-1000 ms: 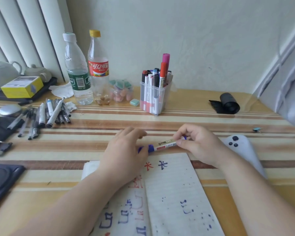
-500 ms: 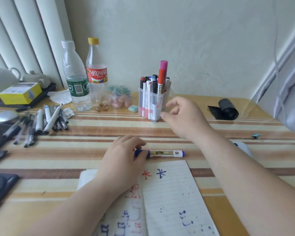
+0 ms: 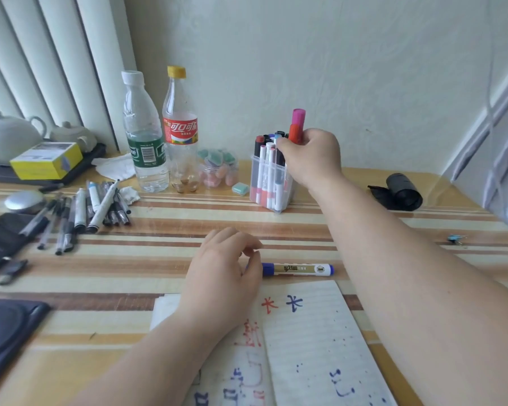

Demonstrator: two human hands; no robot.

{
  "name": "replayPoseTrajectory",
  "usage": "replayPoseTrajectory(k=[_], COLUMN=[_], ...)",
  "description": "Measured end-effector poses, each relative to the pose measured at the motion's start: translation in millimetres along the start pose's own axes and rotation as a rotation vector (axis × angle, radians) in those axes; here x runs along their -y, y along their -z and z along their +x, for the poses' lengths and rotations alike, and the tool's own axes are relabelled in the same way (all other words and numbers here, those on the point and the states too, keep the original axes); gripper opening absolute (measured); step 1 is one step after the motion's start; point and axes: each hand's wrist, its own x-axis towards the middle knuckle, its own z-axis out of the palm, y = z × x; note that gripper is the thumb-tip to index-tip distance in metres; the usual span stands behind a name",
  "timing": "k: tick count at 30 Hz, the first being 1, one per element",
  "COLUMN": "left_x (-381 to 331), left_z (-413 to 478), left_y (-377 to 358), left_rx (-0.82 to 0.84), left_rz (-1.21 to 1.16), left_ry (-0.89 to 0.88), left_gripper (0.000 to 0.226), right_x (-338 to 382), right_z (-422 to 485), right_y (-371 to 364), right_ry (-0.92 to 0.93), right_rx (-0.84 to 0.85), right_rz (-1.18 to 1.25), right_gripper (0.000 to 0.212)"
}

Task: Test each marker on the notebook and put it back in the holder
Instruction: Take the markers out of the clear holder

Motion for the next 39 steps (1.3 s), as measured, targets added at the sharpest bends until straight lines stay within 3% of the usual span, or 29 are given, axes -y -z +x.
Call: replayPoseTrajectory(k=[4, 9, 12, 15, 17, 20, 23, 27, 30, 35, 39], left_x=[-2.6, -5.3, -6.9, -7.8, -5.4, 1.2, 2.5, 2.5, 3.3, 8.4, 11.2], left_z=[0.0, 0.9, 1.0, 4.4, 8.2, 8.6, 6.5, 5.0, 4.0, 5.8, 6.6], left_y=[2.0, 1.1, 2.5, 5.5, 7.4, 7.6, 6.0, 6.0, 6.6, 1.9, -0.8], left_rx=[0.002, -0.008, 0.017, 0.006, -0.025, -0.057, -0.095, -0.180, -0.209, -0.174, -0.173], left_rz=[-0.020, -0.028, -0.063, -0.136, -0.292, -0.413, -0.366, -0.250, -0.207, -0.263, -0.258], left_ry=[0.083, 0.192, 0.209, 0.178, 0.149, 0.124, 0.131, 0.109, 0.143, 0.169, 0.166], left_gripper=[0.028, 0.066, 0.099, 0.117, 0.116, 0.111, 0.110, 0.107, 0.109, 0.104, 0.110], right_x=[-5.3, -15.8, -10.7, -1.2, -2.0, -9.3, -20.5, -24.8, -24.5, -22.2, -27.5], right_z=[-20.9, -54.0, -75.3, -99.1, -112.0, -125.7, -136.9, -138.6, -135.5, -143.1, -142.6], right_y=[7.6, 24.2, 40.4, 56.6, 62.1, 63.6, 58.1, 45.1, 44.8, 43.2, 38.3], right_ry=[0.069, 0.144, 0.205, 0.269, 0.271, 0.248, 0.188, 0.104, 0.160, 0.339, 0.364], right_rx=[-0.093, -0.164, -0.100, 0.100, 0.247, 0.321, 0.203, 0.117, 0.137, -0.036, -0.104], right_rz=[-0.033, 0.082, 0.174, 0.226, 0.311, 0.395, 0.415, 0.364, 0.310, 0.196, 0.208], right_gripper=[0.029, 0.035, 0.039, 0.029, 0.022, 0.039, 0.029, 0.046, 0.044, 0.040, 0.041])
